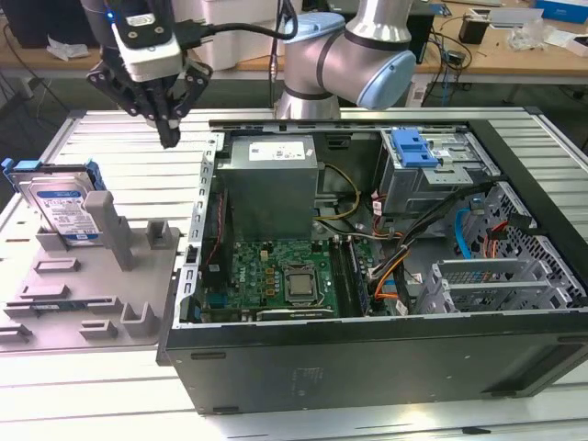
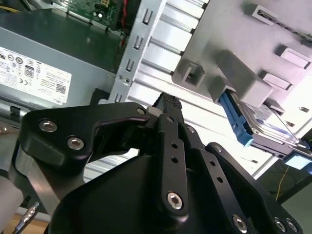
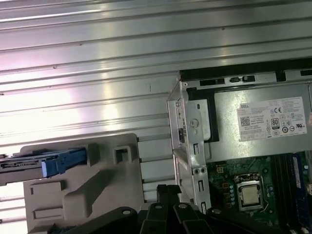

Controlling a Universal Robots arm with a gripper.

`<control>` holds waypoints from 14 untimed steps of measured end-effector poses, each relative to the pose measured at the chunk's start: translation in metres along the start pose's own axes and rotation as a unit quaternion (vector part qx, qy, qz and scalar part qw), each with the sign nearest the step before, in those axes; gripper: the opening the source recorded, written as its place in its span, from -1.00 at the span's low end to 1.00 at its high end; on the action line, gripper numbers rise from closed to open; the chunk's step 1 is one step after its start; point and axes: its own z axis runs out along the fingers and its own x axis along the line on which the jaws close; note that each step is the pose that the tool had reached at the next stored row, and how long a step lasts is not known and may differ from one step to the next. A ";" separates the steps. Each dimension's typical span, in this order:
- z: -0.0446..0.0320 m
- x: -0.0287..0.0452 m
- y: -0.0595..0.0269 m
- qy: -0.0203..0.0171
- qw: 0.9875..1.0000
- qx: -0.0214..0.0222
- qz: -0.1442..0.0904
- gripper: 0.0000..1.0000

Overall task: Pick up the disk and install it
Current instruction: 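Reach for the disk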

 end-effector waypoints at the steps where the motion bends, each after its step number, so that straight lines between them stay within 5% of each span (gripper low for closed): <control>1: 0.0002 0.0033 -0.0001 0.000 1.000 0.000 0.001 -0.79; 14: 0.0012 0.0493 -0.0022 0.000 1.000 0.000 0.008 -0.79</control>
